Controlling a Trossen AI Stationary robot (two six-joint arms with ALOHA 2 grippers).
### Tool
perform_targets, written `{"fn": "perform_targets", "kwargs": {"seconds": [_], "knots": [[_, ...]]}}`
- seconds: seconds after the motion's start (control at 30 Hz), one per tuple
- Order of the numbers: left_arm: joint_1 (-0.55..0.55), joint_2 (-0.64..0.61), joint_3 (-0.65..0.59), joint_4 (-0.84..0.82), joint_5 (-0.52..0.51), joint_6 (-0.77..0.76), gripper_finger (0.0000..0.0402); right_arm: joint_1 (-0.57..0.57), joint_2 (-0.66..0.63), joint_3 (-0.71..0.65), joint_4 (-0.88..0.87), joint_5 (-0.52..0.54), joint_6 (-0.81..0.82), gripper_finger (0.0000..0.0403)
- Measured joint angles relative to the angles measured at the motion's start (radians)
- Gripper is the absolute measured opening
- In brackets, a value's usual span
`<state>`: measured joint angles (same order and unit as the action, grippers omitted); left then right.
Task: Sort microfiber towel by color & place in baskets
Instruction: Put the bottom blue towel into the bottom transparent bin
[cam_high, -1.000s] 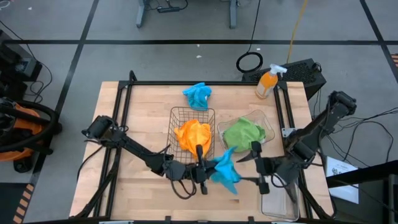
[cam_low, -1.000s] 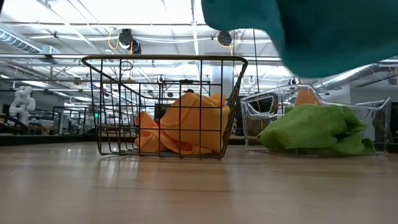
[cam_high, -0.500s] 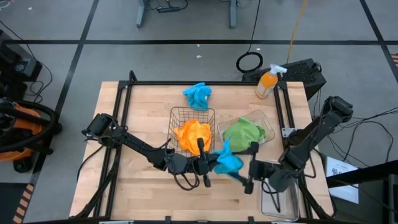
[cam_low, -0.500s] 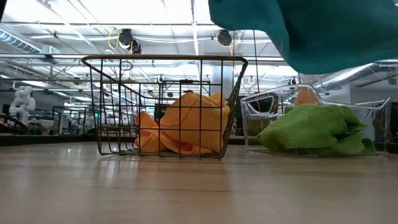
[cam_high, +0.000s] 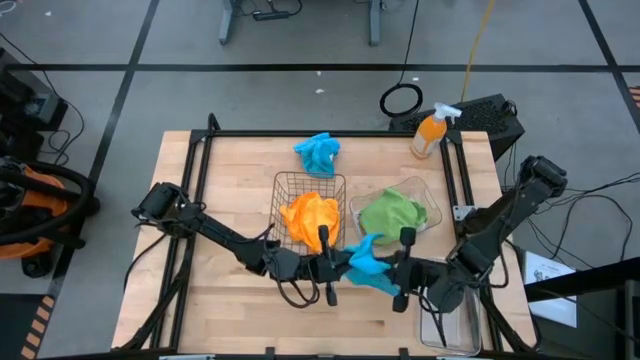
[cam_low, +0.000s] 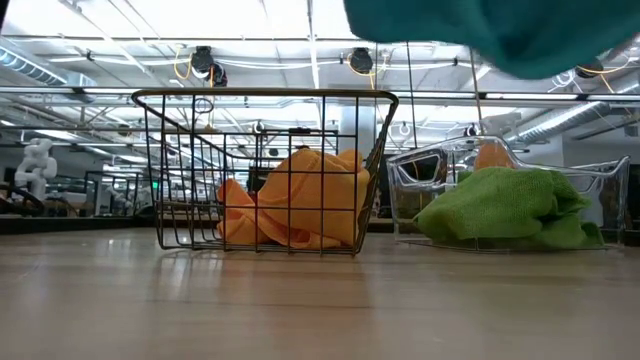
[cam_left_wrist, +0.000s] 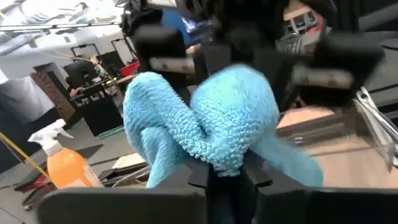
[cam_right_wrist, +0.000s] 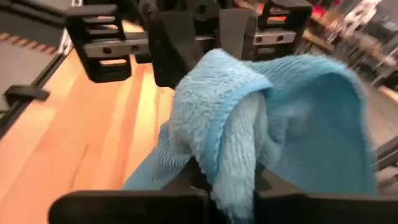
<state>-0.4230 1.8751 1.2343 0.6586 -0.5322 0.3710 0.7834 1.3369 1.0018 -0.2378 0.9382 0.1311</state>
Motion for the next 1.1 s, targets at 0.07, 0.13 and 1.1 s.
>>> {"fn": "perform_targets", "kwargs": {"seconds": [0.07,0.13,1.1], "knots": [[-0.012,0.0,0.0,-0.021,0.001,-0.022,0.0066,0.013,0.0,0.074,-0.138,-0.009,0.087,0.0018],[-0.026,0.0,0.0,-0.047,0.001,-0.042,0.0109,0.024,0.0,0.155,-0.271,-0.039,0.181,0.0019],[-0.126,-0.005,-0.002,-0.152,-0.211,-0.059,0.0297,0.266,0.13,0.547,-1.332,-0.807,1.298,0.0004]]}}
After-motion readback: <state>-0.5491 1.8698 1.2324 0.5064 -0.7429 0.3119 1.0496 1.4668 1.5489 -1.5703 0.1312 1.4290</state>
